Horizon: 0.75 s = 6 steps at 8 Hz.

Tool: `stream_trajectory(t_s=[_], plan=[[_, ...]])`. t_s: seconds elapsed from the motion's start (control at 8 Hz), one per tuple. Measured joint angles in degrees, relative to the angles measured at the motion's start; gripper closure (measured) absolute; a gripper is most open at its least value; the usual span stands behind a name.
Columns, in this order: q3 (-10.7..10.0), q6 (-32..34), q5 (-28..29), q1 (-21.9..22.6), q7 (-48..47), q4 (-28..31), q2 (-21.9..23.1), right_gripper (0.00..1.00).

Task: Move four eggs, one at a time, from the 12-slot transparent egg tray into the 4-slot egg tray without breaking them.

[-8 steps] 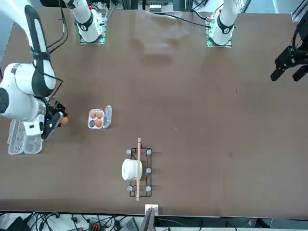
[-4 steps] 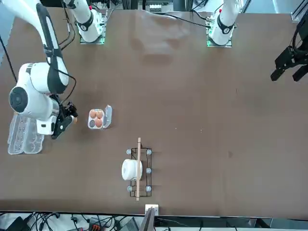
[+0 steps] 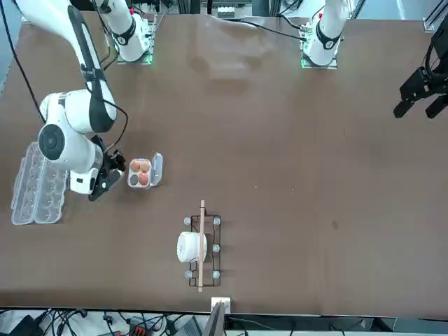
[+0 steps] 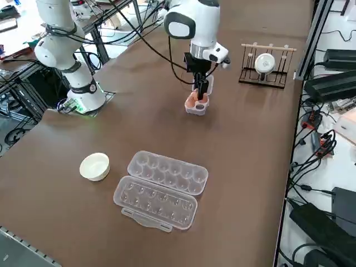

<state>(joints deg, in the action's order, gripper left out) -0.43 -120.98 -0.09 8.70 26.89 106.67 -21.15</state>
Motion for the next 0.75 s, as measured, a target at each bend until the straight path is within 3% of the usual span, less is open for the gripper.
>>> stream_trajectory(t_s=[0.75], plan=[[-0.01, -2.32, 0.0, 1.44, -1.0, 1.03, -1.33, 0.43]])
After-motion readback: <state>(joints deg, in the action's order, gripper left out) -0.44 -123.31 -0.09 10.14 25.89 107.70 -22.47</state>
